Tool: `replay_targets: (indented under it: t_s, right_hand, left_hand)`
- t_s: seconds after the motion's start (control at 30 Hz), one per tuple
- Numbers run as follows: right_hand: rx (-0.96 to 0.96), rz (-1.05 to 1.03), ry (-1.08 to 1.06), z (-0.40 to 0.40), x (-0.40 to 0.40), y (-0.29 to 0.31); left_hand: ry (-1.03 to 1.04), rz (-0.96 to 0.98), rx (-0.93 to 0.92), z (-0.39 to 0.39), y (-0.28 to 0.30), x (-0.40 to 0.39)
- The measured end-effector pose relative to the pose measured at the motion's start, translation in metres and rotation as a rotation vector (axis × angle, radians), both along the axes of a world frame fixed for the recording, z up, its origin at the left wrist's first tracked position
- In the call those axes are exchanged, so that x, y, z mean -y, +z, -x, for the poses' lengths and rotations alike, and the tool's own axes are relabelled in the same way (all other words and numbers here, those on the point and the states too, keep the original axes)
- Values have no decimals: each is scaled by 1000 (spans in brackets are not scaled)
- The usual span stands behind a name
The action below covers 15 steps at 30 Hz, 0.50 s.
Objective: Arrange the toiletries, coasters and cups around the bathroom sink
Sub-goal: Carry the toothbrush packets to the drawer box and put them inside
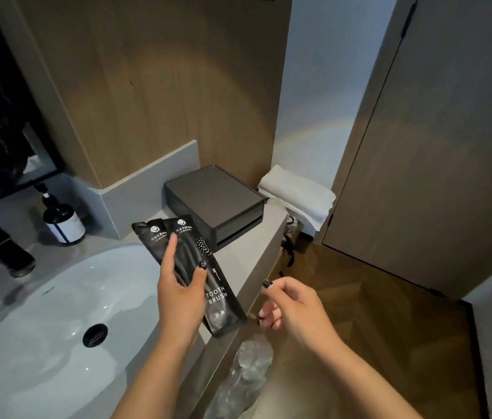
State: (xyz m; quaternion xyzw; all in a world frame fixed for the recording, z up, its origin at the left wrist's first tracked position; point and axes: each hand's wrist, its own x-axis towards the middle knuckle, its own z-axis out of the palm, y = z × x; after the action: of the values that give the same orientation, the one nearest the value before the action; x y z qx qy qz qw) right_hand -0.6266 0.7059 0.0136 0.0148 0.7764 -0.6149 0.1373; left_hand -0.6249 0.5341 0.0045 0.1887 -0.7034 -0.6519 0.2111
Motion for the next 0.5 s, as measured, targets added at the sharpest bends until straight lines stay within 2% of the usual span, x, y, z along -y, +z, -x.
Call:
replay_targets:
  t_s: [0.13, 0.23, 0.3, 0.4, 0.5]
  right_hand:
    - [4, 23, 30, 57, -21, 2]
    - [13, -5, 118, 101, -37, 4]
    - [6, -28, 181, 129, -46, 6]
    - [-19, -44, 272, 167, -56, 10]
    - [-24, -63, 338, 199, -58, 12]
  left_hand:
    - [145, -89, 43, 44, -15, -8]
    - [247, -433, 81, 71, -19, -16]
    - [209, -656, 16, 82, -15, -27]
    - [92, -1002, -221, 93, -18, -39]
    - [68, -1168, -295, 102, -21, -47]
